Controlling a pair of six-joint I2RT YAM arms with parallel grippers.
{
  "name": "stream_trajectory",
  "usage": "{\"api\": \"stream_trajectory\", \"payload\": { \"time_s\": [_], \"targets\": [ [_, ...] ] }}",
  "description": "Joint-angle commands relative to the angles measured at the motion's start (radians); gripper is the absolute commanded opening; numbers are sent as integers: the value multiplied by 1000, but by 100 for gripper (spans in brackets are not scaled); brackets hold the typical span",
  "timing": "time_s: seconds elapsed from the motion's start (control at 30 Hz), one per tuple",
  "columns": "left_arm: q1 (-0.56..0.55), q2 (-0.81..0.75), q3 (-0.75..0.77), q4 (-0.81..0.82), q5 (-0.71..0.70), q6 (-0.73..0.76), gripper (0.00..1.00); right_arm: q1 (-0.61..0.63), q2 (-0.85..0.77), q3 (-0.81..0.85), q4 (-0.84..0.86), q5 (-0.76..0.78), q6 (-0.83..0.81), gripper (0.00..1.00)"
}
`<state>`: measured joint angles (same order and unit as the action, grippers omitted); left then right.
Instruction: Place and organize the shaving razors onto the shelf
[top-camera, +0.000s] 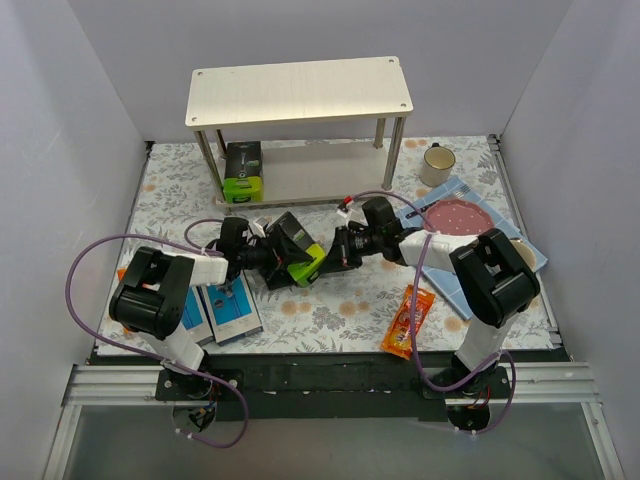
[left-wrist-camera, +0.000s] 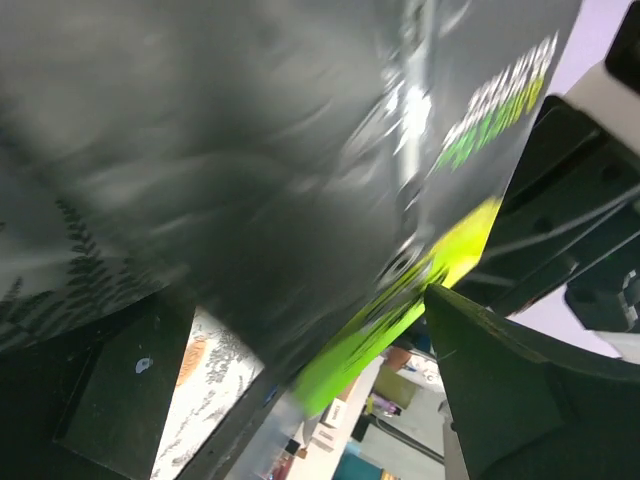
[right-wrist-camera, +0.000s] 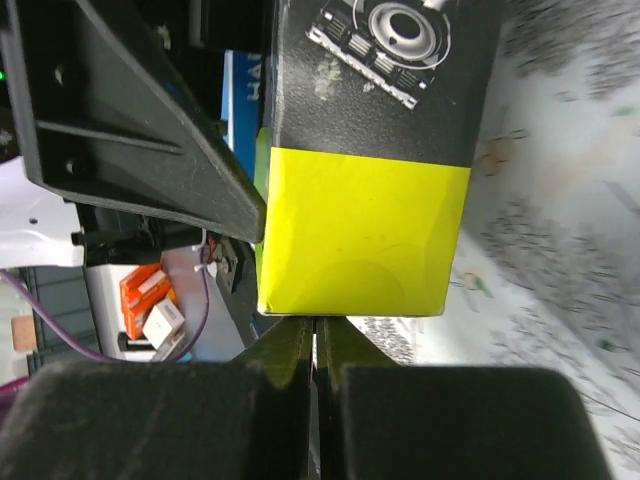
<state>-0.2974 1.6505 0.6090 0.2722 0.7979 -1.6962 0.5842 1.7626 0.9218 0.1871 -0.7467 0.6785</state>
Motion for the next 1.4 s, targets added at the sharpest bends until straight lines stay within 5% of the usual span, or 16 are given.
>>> {"api": "stream_trajectory", "payload": {
  "time_s": [0.0, 0.1, 0.37, 0.63, 1.37],
  "targets": [
    [-6, -40, 17, 65, 58, -39, 98, 66, -5, 42, 66, -19, 46, 1],
    [-6, -70, 9, 59, 72, -14, 92, 94, 6, 38, 66, -5, 46, 1],
    [0, -221, 54, -103, 70, 239, 46, 117, 3, 71, 17, 38, -25, 1],
    [30, -253, 126, -145, 70, 306, 42, 158, -31, 103, 48, 59, -86, 1],
    [55, -68, 334, -136, 0, 339, 51, 128, 132, 318, 100, 130, -56, 1]
  ]
}}
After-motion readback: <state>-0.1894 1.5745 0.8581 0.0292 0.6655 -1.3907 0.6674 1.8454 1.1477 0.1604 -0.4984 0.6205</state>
